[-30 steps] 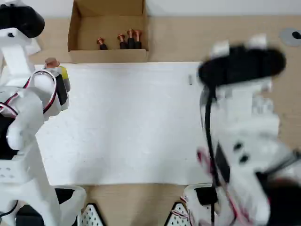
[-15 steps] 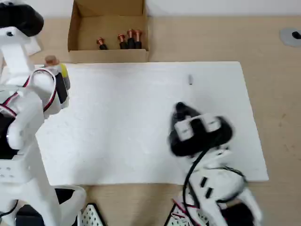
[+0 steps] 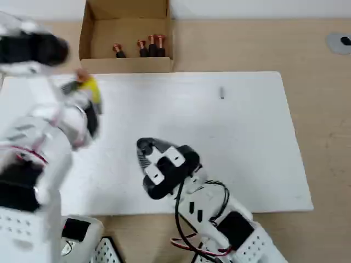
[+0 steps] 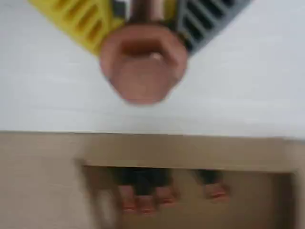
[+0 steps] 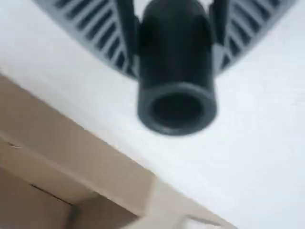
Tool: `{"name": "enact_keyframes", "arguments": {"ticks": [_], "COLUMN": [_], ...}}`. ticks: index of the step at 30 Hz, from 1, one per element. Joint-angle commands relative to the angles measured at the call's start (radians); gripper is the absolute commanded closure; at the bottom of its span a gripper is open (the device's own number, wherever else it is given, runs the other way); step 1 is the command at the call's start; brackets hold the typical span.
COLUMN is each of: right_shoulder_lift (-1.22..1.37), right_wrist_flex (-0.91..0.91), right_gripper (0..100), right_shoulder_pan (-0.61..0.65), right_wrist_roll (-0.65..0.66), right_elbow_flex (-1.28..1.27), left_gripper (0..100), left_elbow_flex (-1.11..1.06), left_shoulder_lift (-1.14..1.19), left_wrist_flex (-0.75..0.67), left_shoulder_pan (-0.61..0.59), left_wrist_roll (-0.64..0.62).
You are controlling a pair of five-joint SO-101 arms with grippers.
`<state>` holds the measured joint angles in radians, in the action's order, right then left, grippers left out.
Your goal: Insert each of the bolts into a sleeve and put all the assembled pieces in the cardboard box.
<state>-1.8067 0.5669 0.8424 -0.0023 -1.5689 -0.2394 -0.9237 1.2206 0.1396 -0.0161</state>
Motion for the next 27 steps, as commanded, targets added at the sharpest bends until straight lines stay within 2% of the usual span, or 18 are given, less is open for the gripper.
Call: {"name": "enact_keyframes", "arguments": {"ticks": [1,5,8,14,16,20,24,27], "right_shoulder_lift": [-0.088,-0.093,-0.093,-0.093,-0.093,-0.093,-0.093,-0.093], "right_wrist_flex": [-0.072,-0.077,-0.077,-0.077,-0.077,-0.077,-0.077,-0.077], "right_gripper": [98.8,98.8,98.8,98.8,98.8,98.8,98.8,98.8], "right_shoulder_pan": [0.022,0.022,0.019,0.018,0.018,0.018,0.016,0.016], "right_wrist_roll": [-0.025,-0.025,-0.025,-0.025,-0.025,-0.025,-0.025,-0.025], "right_elbow_flex": [-0.03,-0.044,-0.047,-0.048,-0.048,-0.053,-0.064,-0.062], "left_gripper": [99,99,99,99,99,99,99,99], "left_elbow_flex": [-0.253,-0.505,-0.669,-0.816,-0.821,-0.792,-0.701,-0.655], "left_shoulder_lift": [-0.208,-0.39,-0.504,-0.68,-0.707,-0.714,-0.711,-0.711], "left_wrist_flex": [-0.213,-0.413,-0.493,-0.493,-0.493,-0.477,-0.393,-0.331], "left_shoulder_pan": [0.115,0.13,0.132,0.138,0.175,0.276,0.345,0.354], "left_wrist_roll": [-0.005,-0.005,-0.005,-0.005,-0.006,-0.04,-0.081,-0.08]}}
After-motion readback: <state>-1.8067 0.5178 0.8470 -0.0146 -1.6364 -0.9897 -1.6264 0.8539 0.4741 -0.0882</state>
